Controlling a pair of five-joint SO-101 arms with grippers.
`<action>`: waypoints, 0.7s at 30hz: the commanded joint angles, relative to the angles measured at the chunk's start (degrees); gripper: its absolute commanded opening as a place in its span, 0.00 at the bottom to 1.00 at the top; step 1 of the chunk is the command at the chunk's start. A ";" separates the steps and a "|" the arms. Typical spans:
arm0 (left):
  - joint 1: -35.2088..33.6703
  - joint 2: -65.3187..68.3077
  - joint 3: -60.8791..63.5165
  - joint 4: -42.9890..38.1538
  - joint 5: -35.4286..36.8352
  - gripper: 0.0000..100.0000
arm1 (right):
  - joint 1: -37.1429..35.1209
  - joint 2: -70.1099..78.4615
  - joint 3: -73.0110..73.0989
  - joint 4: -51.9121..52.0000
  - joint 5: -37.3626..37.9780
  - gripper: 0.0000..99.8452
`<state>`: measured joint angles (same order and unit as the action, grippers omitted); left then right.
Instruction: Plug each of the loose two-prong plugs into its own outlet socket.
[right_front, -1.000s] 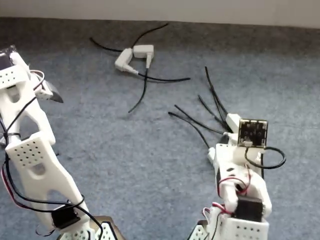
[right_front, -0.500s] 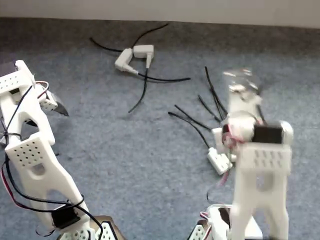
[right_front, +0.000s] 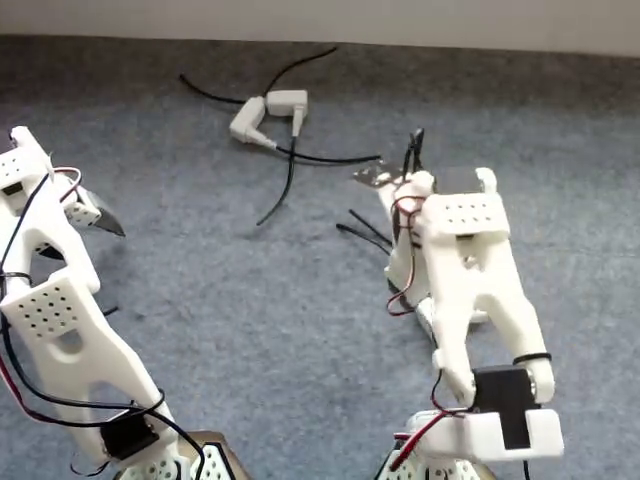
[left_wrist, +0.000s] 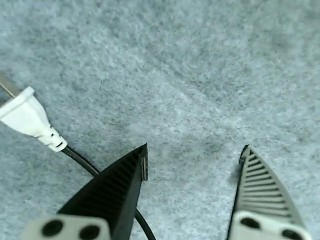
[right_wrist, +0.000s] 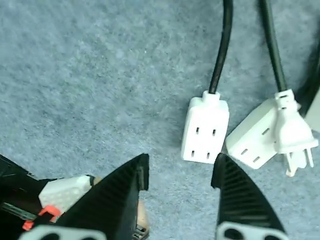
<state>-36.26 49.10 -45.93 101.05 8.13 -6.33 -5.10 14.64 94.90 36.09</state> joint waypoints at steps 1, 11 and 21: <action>-0.31 -3.47 -0.13 0.62 0.44 0.29 | 3.65 -0.31 0.75 -5.14 7.12 0.21; 0.04 -3.47 -0.13 0.62 0.53 0.29 | 2.95 -5.58 23.08 -22.99 10.73 0.21; -0.31 -3.47 -0.13 0.62 0.53 0.29 | 6.81 -4.62 29.58 -36.35 11.16 0.21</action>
<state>-36.26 49.10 -45.93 101.05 8.31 -0.70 -9.41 44.26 60.44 46.37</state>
